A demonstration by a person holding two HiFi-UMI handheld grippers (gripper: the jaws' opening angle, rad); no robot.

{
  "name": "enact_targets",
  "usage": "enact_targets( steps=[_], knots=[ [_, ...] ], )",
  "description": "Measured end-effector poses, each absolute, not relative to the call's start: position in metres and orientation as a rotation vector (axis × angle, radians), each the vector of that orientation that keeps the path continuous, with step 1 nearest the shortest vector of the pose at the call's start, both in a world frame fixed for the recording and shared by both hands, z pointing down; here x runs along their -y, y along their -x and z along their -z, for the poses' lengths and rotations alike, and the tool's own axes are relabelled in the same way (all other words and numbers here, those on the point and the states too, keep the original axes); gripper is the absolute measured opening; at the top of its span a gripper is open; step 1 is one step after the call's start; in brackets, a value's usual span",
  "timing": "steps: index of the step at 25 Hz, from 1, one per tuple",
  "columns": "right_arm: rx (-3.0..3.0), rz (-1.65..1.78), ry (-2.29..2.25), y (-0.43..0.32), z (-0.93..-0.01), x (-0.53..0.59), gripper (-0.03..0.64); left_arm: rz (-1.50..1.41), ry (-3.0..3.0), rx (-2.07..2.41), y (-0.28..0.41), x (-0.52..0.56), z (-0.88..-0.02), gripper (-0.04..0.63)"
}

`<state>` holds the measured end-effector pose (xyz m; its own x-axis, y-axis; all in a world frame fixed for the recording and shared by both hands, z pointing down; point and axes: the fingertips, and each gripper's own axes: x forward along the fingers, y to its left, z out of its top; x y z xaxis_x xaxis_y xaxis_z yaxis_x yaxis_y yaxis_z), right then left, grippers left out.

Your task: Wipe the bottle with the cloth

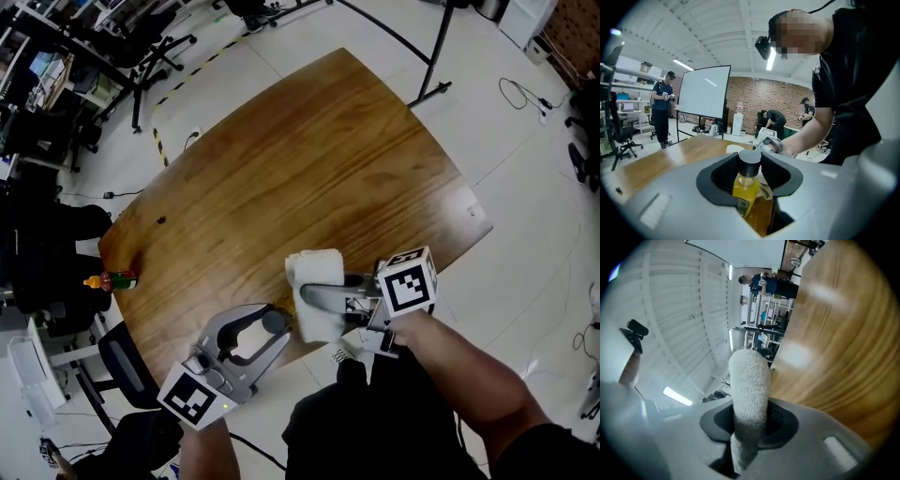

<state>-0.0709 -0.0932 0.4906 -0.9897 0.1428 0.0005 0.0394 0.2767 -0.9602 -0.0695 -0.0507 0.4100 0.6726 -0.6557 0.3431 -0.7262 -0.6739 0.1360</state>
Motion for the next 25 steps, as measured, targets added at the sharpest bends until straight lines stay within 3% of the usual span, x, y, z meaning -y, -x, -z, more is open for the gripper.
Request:
enact_targets(
  steps=[16,20,25],
  knots=[
    [2.262,-1.031,-0.087,0.076,-0.584,0.089,0.074,-0.355,-2.625,1.072,0.072,0.050,-0.411,0.173],
    [2.339,-1.121,-0.093,0.069,-0.557,0.105,0.075,-0.342,-2.659,1.030,0.068,0.051,-0.408,0.173],
    [2.514,-1.566,-0.099,0.070,-0.476,0.165,0.075,-0.366,-2.659,0.993,0.059,0.053,-0.409,0.173]
  ],
)
